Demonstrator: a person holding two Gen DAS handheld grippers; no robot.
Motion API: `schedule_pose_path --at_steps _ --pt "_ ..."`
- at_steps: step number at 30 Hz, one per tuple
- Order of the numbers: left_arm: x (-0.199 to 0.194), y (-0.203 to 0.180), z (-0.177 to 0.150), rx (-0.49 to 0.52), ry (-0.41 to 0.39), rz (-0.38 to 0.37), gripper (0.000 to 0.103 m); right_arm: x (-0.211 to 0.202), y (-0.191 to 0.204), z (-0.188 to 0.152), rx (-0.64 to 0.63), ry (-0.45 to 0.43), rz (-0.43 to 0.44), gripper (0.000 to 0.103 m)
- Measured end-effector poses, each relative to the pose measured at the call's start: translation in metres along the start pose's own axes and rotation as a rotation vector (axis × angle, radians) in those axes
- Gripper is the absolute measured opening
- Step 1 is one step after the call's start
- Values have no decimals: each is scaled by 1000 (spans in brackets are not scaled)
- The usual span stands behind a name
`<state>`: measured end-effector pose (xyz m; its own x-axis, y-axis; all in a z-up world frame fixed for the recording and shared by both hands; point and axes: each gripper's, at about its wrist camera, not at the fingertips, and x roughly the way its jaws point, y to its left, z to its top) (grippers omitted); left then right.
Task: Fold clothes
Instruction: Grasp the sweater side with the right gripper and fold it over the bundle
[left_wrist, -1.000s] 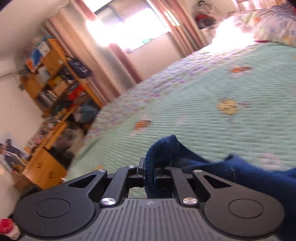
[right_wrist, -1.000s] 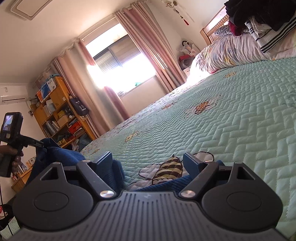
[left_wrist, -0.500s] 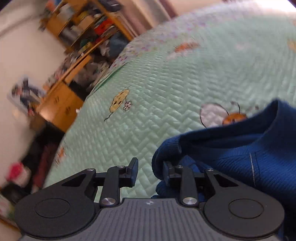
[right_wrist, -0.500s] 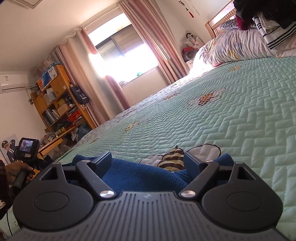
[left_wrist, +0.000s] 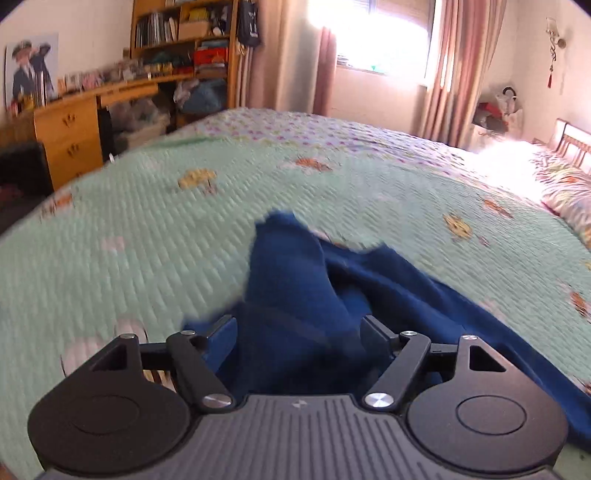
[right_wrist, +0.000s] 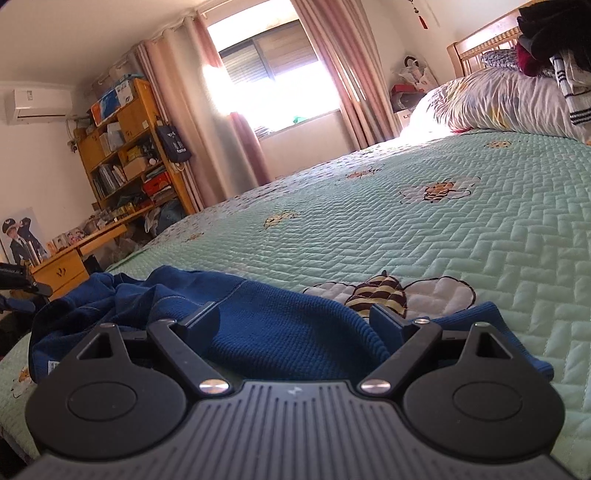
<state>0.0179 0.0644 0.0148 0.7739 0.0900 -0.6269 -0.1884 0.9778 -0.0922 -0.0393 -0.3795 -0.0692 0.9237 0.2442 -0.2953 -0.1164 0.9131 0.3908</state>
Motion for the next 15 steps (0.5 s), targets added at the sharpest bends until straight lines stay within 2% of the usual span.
schedule_pose_path --at_steps 3,6,9,12,15 --pt "-3 -6 -25 18 53 -51 74 4 14 17 29 -6 34 88" --pt "-7 -10 -32 7 87 -88 74 31 43 43 -65 34 121 88" --pt "-4 -12 -31 7 112 -72 82 75 77 62 -205 82 195 88" --pt "0 -8 -31 1 144 -57 83 129 107 74 -305 156 253 88" --pt "3 0 -35 -20 191 -54 84 187 122 75 -303 279 289 88"
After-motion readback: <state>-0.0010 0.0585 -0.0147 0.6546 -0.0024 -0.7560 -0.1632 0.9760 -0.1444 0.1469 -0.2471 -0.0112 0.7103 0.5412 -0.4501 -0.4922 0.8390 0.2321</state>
